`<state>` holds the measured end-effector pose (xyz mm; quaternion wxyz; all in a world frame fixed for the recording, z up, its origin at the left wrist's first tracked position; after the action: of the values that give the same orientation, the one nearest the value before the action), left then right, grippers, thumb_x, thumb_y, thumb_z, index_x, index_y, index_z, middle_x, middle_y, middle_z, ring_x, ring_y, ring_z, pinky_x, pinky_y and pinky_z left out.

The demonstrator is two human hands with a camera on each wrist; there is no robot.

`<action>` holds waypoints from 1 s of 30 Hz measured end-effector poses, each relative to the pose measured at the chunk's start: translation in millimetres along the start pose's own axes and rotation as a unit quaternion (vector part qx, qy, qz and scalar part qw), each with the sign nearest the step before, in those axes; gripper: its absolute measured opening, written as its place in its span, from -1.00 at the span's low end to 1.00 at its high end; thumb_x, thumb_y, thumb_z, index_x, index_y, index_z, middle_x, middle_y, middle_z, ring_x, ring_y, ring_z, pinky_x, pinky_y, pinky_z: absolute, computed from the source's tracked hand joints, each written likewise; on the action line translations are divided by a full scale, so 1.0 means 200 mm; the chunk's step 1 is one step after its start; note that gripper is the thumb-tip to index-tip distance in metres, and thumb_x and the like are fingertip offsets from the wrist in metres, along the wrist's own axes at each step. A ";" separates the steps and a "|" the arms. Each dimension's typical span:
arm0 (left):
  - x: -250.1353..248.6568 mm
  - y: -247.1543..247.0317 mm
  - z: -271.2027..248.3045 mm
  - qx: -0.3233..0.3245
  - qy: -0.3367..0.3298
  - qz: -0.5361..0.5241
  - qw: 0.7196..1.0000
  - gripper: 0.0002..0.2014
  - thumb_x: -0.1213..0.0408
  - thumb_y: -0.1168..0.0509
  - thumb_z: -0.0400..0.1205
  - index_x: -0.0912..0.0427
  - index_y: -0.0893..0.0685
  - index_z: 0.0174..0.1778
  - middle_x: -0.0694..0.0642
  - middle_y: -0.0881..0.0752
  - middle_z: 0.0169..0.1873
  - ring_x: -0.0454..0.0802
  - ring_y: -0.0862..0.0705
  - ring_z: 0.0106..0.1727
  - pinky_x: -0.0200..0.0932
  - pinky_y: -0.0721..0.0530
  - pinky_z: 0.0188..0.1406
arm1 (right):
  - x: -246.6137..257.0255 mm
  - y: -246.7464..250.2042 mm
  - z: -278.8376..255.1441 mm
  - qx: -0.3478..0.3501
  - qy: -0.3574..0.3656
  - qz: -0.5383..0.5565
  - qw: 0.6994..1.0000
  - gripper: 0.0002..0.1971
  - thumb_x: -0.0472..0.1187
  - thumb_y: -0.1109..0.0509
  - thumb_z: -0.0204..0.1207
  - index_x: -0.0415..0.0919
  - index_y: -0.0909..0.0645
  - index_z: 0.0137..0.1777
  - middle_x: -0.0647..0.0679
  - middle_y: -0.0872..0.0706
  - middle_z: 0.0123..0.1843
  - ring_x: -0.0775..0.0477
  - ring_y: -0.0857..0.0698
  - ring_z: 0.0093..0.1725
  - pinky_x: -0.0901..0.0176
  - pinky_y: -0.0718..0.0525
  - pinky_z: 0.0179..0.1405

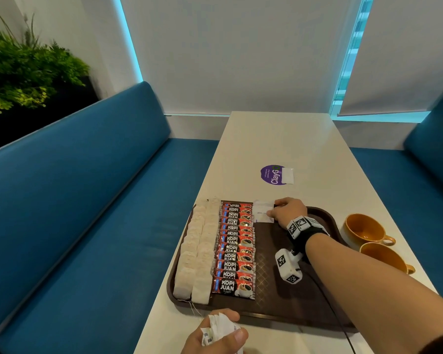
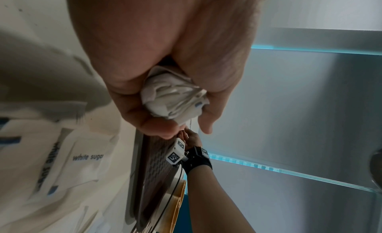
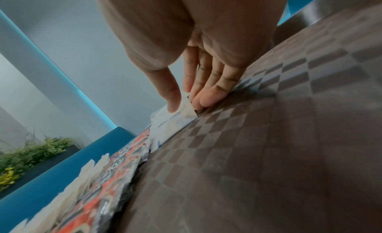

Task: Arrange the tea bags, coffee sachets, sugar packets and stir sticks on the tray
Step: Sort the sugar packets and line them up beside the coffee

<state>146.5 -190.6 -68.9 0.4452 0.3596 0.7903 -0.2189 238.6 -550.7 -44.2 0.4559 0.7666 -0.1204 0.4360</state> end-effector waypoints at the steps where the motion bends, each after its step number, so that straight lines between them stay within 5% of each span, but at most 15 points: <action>1: 0.00 0.00 0.00 -0.002 0.002 -0.011 1.000 -0.03 -0.23 -0.70 -0.15 0.13 -0.69 0.18 0.15 -0.83 0.11 0.02 -0.79 0.15 -0.38 -0.69 0.02 | 0.00 0.01 -0.01 0.000 -0.001 0.003 1.000 -0.62 -0.21 -0.72 0.38 -0.14 -0.76 0.18 -0.09 -0.81 0.08 -0.16 -0.80 0.06 -0.05 -0.82 0.15; 4: -0.04 0.00 -0.03 0.006 0.008 -0.079 0.997 -0.24 0.05 -0.65 -0.01 0.20 -0.71 0.14 0.29 -0.83 0.08 0.19 -0.82 0.00 -0.22 -0.77 -0.13 | 0.00 0.06 -0.04 -0.009 -0.001 0.011 1.000 -0.59 -0.21 -0.72 0.35 -0.12 -0.73 0.18 -0.05 -0.81 0.02 -0.16 -0.81 0.04 -0.11 -0.82 0.15; 6: -0.06 0.00 -0.06 0.021 0.013 -0.127 0.992 -0.15 0.09 -0.69 -0.04 0.24 -0.67 0.22 0.35 -0.83 0.05 0.32 -0.83 -0.05 0.01 -0.79 -0.07 | 0.02 0.11 -0.09 -0.013 0.016 0.013 1.000 -0.67 -0.24 -0.69 0.37 -0.10 -0.72 0.11 -0.05 -0.80 0.01 -0.15 -0.79 0.05 -0.07 -0.80 0.18; 9: -0.11 -0.02 -0.15 0.049 0.022 -0.259 0.964 -0.08 0.32 -0.78 -0.01 0.36 -0.63 0.31 0.48 -0.78 0.00 0.46 -0.77 -0.16 0.12 -0.78 -0.29 | 0.10 0.21 -0.23 -0.003 0.063 0.026 0.998 -0.82 -0.33 -0.62 0.42 -0.07 -0.73 -0.07 -0.07 -0.82 -0.05 -0.15 -0.79 0.01 -0.06 -0.77 0.21; 14: -0.21 -0.10 -0.33 0.113 -0.026 -0.421 0.900 -0.16 0.60 -0.74 -0.09 0.37 -0.77 0.21 0.44 -0.71 -0.01 0.43 -0.67 -0.20 0.07 -0.66 -0.35 | 0.26 0.38 -0.74 0.078 0.126 0.111 0.983 -0.89 -0.36 -0.57 0.53 -0.14 -0.78 -0.10 -0.08 -0.83 -0.19 0.01 -0.73 -0.27 0.12 -0.74 -0.19; 20: -0.22 -0.15 -0.48 0.131 -0.078 -0.398 0.905 -0.25 0.61 -0.49 0.13 0.24 -0.74 0.33 0.34 -0.68 -0.04 0.33 -0.71 -0.12 0.01 -0.76 -0.35 | 0.32 0.52 -1.47 0.178 0.180 0.155 0.955 -0.94 -0.37 -0.54 0.56 -0.30 -0.78 0.00 -0.35 -0.79 -0.19 -0.06 -0.66 -0.27 0.17 -0.70 -0.24; 25: -0.24 -0.21 -0.59 0.121 -0.102 -0.330 0.931 -0.55 0.54 -0.49 0.25 0.32 -0.83 0.10 0.38 -0.73 -0.03 0.36 -0.79 -0.01 0.04 -0.80 -0.27 | 0.19 0.51 -1.79 0.201 0.187 0.147 0.950 -0.93 -0.30 -0.55 0.57 -0.13 -0.80 -0.02 -0.14 -0.83 -0.16 0.01 -0.73 -0.24 0.11 -0.78 -0.17; 30: -0.24 -0.25 -0.67 0.098 -0.099 -0.246 0.959 -0.68 0.45 -0.46 0.44 0.23 -0.82 0.11 0.34 -0.76 -0.02 0.25 -0.79 -0.05 -0.06 -0.77 -0.33 | 0.00 0.43 -1.91 0.207 0.136 0.208 0.946 -0.87 -0.19 -0.54 0.60 -0.11 -0.80 0.12 -0.12 -0.85 -0.06 -0.07 -0.76 -0.23 0.01 -0.75 -0.23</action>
<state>50.7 -151.9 43.0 0.4158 0.1725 0.7812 -0.4325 -26.5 -291.4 84.9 0.1987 0.7353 -0.1210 0.6365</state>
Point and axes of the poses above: each hand's wrist, its own z-axis towards the middle knuckle, its own y-axis out of the back of the hand, x = y × z, the point moved 7 cm from there along z, towards the middle knuckle
